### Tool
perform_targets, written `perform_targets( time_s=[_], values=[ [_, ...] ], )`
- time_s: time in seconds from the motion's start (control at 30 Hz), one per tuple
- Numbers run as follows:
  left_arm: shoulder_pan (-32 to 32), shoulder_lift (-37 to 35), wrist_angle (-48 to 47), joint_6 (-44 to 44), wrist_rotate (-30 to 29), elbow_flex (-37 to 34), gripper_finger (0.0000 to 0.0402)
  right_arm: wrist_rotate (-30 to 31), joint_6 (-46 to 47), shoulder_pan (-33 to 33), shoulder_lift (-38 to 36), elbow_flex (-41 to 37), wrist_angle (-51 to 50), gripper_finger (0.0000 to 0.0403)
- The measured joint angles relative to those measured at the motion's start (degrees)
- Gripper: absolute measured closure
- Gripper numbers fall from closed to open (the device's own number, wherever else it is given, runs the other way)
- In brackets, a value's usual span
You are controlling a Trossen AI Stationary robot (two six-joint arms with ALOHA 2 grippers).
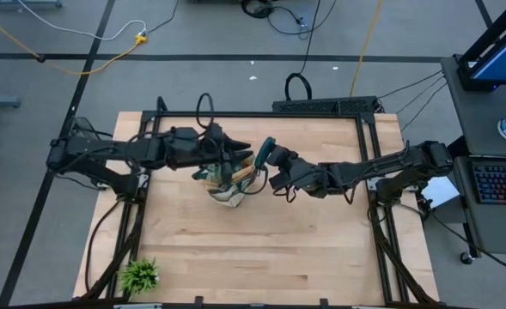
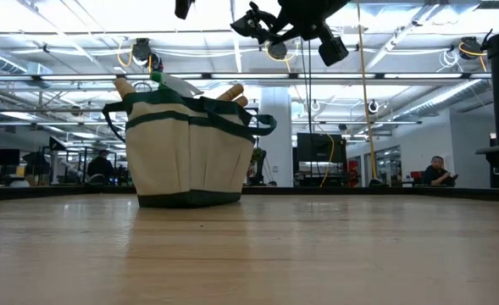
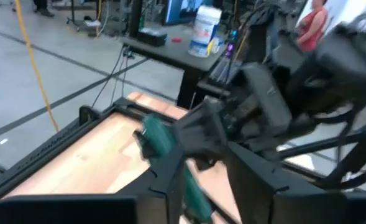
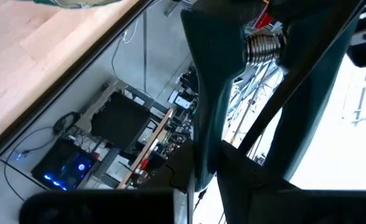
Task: Pick & Place Garden tools in Gardening bag
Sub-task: Put the green shear scissors into the green gardening bag
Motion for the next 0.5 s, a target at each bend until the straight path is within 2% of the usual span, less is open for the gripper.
perform_targets(
  time_s=[0.5],
  values=[
    [2.53,4.82,2.93,-2.12,0.11,0.30,0.0108,-0.24,-0.90,0.00,0.00,0.00,-0.04,0.0368]
  ],
)
